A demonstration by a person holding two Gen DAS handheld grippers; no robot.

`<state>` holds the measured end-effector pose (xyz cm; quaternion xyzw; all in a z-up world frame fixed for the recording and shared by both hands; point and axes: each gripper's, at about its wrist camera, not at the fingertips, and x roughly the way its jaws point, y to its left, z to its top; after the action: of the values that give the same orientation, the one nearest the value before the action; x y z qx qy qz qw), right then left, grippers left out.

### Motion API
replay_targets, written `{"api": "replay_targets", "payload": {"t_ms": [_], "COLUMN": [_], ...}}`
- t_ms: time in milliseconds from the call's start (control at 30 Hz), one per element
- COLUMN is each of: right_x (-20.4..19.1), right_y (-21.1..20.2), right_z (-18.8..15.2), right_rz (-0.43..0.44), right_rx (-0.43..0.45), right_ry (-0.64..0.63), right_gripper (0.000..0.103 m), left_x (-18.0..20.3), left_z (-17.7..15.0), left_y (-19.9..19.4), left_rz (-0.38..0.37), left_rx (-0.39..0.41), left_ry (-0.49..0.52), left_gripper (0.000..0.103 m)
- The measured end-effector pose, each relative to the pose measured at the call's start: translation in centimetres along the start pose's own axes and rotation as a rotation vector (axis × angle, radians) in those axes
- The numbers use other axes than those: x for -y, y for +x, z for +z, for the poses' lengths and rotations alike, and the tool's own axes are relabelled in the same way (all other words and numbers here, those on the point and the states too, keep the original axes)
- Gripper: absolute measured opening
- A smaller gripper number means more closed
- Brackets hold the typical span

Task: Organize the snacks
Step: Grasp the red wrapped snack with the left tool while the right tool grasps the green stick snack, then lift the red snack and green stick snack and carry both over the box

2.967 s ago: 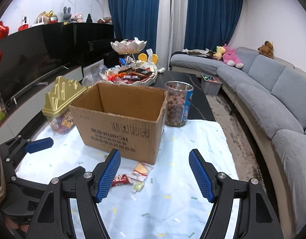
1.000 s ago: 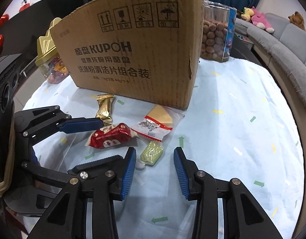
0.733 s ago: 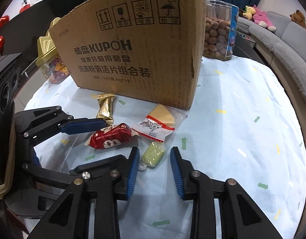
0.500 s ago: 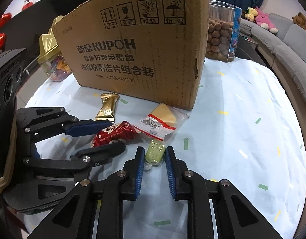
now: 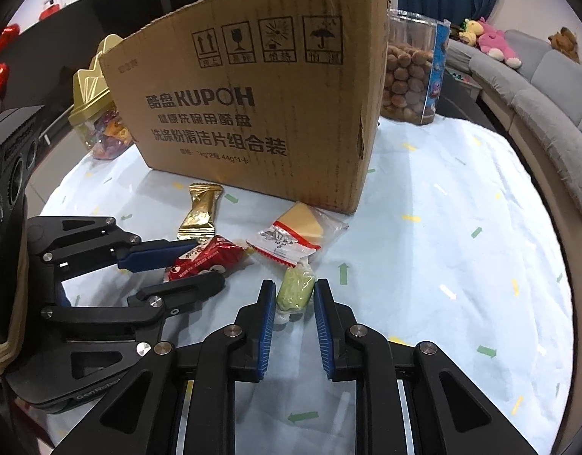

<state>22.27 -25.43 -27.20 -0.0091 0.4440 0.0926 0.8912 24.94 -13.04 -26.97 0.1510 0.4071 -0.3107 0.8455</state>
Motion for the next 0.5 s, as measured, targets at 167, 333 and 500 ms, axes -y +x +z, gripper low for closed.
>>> {"api": "replay_targets", "payload": {"t_ms": [167, 333, 500], "right_x": [-0.2, -0.3, -0.2], "right_y": [-0.6, -1.3, -2.3], "right_z": [-0.3, -0.7, -1.0], "right_rz": [-0.023, -0.029, -0.042], "right_rx": [0.005, 0.004, 0.008], "right_ry": [-0.009, 0.002, 0.01], "right_gripper": [0.022, 0.022, 0.022], "left_x": [0.0, 0.4, 0.5], "left_z": [-0.4, -0.5, -0.8], "left_y": [-0.9, -1.8, -2.8], "left_rz": [0.023, 0.045, 0.065], "left_rx": [0.003, -0.004, -0.009], "left_ry": [-0.036, -0.054, -0.092], "left_gripper": [0.025, 0.025, 0.025]}}
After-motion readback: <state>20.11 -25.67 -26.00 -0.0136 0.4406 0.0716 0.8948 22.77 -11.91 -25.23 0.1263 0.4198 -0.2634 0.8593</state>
